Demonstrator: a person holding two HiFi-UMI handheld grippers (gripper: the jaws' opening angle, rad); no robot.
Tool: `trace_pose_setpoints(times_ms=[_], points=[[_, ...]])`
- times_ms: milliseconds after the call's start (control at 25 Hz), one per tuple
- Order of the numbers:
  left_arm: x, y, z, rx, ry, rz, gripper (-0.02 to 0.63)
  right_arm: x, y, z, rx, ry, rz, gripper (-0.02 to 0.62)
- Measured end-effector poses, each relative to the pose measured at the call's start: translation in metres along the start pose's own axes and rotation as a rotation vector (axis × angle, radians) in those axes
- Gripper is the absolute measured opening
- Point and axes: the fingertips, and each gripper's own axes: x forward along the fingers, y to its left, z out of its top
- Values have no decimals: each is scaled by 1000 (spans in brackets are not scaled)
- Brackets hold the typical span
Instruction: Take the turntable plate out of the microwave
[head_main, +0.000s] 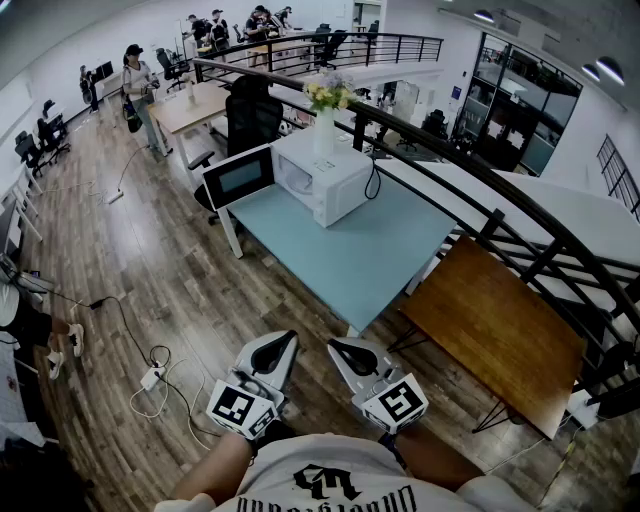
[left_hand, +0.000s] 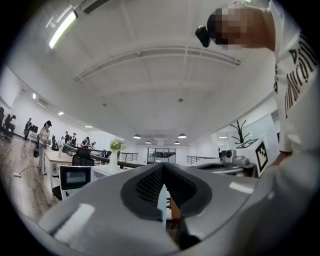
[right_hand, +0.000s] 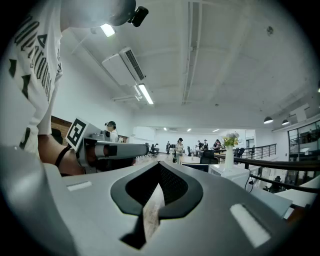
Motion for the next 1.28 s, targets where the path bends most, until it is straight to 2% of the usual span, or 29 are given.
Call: trace_pose_setpoints(times_ms=[360, 600, 1280], points=[[1, 23, -5, -19, 1, 3, 49, 23, 4, 0, -10, 38, 12, 2], [-2, 55, -8, -36, -4, 0, 49, 56, 1, -5, 10, 15, -5, 2], [-30, 247, 6, -23, -2, -7, 49, 260, 13, -4, 25, 6, 12, 2]])
